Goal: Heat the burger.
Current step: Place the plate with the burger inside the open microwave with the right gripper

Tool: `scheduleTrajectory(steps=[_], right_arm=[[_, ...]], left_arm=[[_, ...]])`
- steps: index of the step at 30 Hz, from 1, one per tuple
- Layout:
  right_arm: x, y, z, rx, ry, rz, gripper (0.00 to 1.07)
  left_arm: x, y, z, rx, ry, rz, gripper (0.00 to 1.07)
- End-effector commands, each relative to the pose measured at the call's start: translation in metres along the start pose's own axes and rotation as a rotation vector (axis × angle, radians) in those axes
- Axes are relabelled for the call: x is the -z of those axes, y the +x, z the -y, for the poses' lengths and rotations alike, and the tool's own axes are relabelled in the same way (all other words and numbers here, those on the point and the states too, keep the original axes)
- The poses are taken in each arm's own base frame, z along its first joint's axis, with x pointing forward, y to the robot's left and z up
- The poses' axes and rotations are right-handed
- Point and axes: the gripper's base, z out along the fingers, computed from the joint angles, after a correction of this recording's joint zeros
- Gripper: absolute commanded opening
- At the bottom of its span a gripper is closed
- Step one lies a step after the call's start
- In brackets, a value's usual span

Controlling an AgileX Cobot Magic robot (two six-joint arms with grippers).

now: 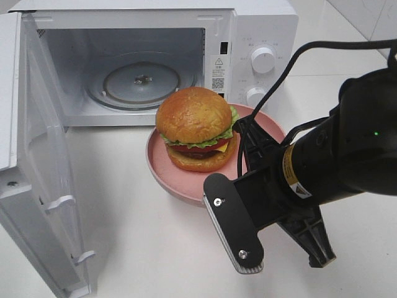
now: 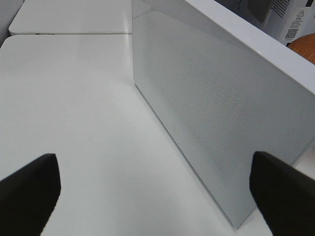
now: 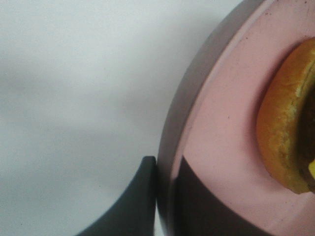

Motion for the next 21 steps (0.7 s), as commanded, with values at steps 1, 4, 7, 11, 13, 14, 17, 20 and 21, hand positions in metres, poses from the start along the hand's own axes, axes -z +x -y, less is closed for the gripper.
scheduleTrajectory(steps=[1, 4, 7, 11, 13, 14, 17, 20, 21], right_arm=[[0.004, 0.001, 0.014, 0.093, 0.063, 0.067, 0.00], [0.004, 0.003, 0.017, 0.104, 0.067, 0.076, 0.00], [0.002, 0.004, 0.024, 0.089, 0.065, 0.097, 0.00], [-0.005, 0.005, 0.038, 0.067, 0.056, 0.122, 0.00], [-0.007, 0.003, 0.041, 0.069, 0.056, 0.128, 0.00], [-0.010, 0.000, 0.047, 0.068, 0.061, 0.139, 0.00], [-0.013, -0.004, 0.058, 0.066, 0.087, 0.147, 0.00], [-0.016, -0.006, 0.064, 0.061, 0.096, 0.146, 0.00], [-0.020, -0.008, 0.069, 0.059, 0.103, 0.144, 0.00]], left_arm=[[0.003, 0.001, 0.001, -0.001, 0.007, 0.023, 1.00], [0.003, 0.001, 0.001, -0.001, 0.007, 0.023, 1.00], [0.003, 0.001, 0.001, -0.001, 0.007, 0.023, 1.00], [0.003, 0.001, 0.001, -0.001, 0.007, 0.023, 1.00], [0.003, 0.001, 0.001, -0.001, 0.007, 0.023, 1.00], [0.003, 0.001, 0.001, -0.001, 0.007, 0.023, 1.00], [0.003, 0.001, 0.001, -0.001, 0.007, 0.023, 1.00], [0.003, 0.001, 0.001, -0.001, 0.007, 0.023, 1.00], [0.003, 0.001, 0.001, -0.001, 0.007, 0.023, 1.00]])
